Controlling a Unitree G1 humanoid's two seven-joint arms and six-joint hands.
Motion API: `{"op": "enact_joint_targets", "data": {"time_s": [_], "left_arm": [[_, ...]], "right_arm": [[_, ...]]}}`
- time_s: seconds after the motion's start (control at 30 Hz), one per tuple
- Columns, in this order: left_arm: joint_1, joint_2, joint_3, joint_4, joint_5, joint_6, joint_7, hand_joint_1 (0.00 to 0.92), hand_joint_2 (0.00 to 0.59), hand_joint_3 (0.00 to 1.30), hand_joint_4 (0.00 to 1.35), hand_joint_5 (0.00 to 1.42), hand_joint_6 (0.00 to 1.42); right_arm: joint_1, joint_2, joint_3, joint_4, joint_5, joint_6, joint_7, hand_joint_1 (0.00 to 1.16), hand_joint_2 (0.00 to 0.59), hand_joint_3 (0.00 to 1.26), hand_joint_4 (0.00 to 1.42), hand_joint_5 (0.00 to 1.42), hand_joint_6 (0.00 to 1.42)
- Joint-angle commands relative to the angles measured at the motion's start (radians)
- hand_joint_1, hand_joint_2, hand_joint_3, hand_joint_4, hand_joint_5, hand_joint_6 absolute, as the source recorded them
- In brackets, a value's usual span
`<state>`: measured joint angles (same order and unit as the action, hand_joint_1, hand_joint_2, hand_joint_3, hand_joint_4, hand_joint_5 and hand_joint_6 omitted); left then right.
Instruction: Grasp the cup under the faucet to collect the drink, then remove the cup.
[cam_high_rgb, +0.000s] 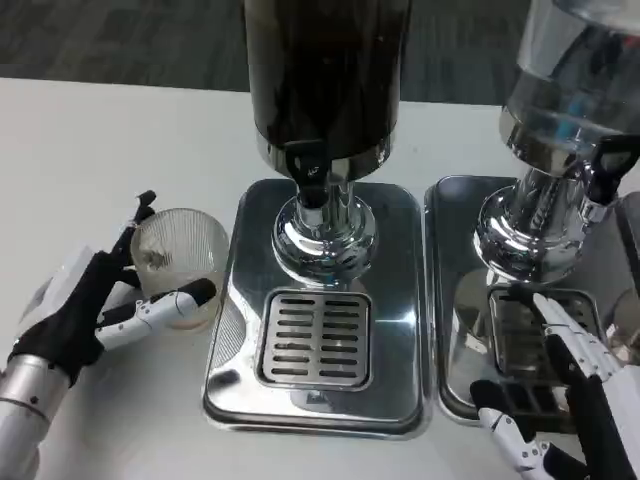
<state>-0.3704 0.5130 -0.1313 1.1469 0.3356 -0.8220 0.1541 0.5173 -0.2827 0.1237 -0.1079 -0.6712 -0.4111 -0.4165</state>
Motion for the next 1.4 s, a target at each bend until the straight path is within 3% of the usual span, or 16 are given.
{"op": "enact_joint_targets", "data": {"time_s": [0.03, 0.2, 0.37, 0.63, 1.07, 1.4], "left_arm": [[0.013, 0.008, -0.028, -0.005, 0.058, 0.047, 0.058, 0.265, 0.021, 0.00, 0.11, 0.40, 0.55], [0.022, 0.004, -0.027, -0.015, 0.073, 0.061, 0.114, 0.291, 0.033, 0.02, 0.22, 0.51, 0.78], [0.026, 0.004, -0.029, -0.020, 0.088, 0.072, 0.141, 0.302, 0.038, 0.17, 0.30, 0.61, 0.95], [0.021, -0.002, -0.044, -0.013, 0.087, 0.087, 0.145, 0.308, 0.043, 0.25, 0.36, 0.69, 1.07], [0.026, -0.026, -0.021, 0.007, 0.045, 0.034, 0.133, 0.321, 0.054, 0.28, 0.43, 0.77, 1.17], [0.041, -0.039, -0.010, 0.007, 0.058, -0.002, 0.220, 0.413, 0.081, 0.50, 0.63, 0.95, 1.36]], "right_arm": [[0.005, -0.003, -0.010, -0.015, 0.017, -0.010, 0.008, 0.35, 0.305, 0.12, 0.10, 0.12, 0.11], [0.001, 0.001, -0.010, -0.011, 0.025, -0.012, 0.010, 0.35, 0.309, 0.12, 0.10, 0.12, 0.11], [0.006, 0.004, -0.012, -0.015, 0.027, -0.015, 0.004, 0.35, 0.310, 0.12, 0.10, 0.12, 0.11], [0.016, 0.003, -0.022, -0.026, 0.037, -0.015, 0.008, 0.36, 0.314, 0.13, 0.10, 0.12, 0.11], [0.025, 0.005, -0.033, -0.030, 0.047, -0.014, 0.013, 0.38, 0.320, 0.15, 0.10, 0.12, 0.11], [0.026, 0.003, -0.041, -0.026, 0.056, -0.023, 0.017, 0.38, 0.326, 0.15, 0.11, 0.12, 0.11]]}}
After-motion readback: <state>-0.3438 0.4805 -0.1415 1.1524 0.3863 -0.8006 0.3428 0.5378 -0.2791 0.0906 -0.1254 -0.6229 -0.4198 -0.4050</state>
